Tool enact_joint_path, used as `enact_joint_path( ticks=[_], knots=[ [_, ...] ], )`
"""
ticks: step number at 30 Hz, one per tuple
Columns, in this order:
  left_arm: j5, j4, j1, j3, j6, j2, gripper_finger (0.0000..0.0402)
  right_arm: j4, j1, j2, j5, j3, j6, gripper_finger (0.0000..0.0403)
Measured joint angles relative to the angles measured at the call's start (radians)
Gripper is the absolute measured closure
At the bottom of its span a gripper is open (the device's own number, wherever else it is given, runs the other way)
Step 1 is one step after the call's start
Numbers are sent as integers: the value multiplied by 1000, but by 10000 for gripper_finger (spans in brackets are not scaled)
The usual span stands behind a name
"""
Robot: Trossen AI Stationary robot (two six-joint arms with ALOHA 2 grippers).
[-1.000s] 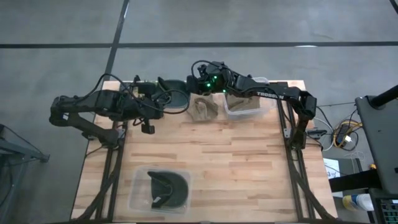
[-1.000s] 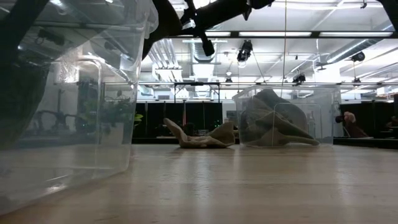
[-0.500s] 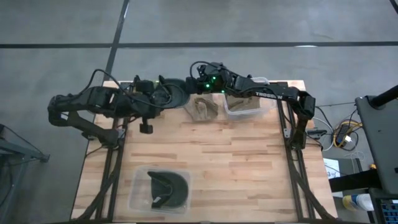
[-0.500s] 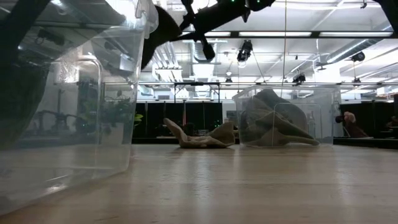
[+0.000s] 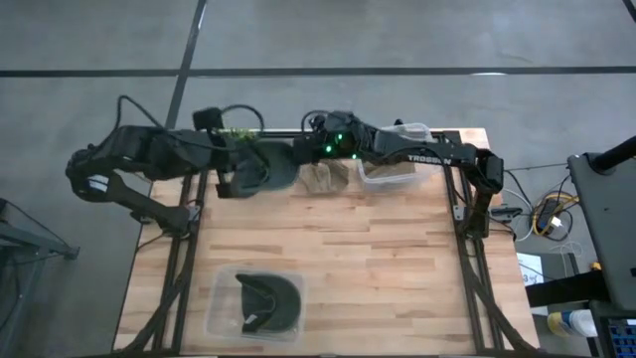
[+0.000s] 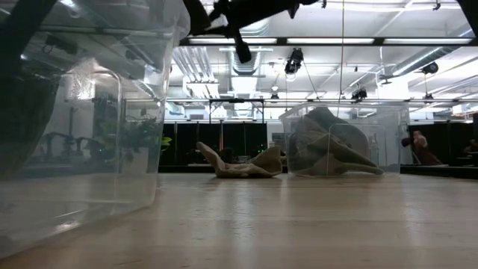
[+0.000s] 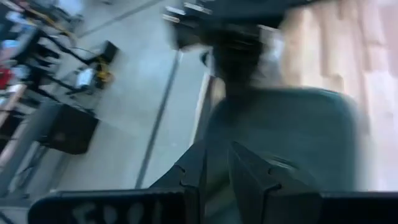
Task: Pick & Place hat
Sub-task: Put the green cap into the bottom transparent bin
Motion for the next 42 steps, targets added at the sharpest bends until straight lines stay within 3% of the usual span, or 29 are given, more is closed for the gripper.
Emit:
enact_joint_path(
  ticks=[17,25,29,35,42],
  knots=[
    [-183,15,2,150,54,0,342,13,325,-3,67,17,-30,392],
    [-197,22,2,162,108,-1,342,3,477,1,247,17,-16,392],
    [-209,23,2,162,98,-1,342,-4,541,5,362,16,-93,392],
    [-231,30,2,162,36,-2,342,-3,596,32,411,16,-139,392],
    [-231,39,2,161,-29,-2,342,7,626,101,452,16,-77,392]
  ],
)
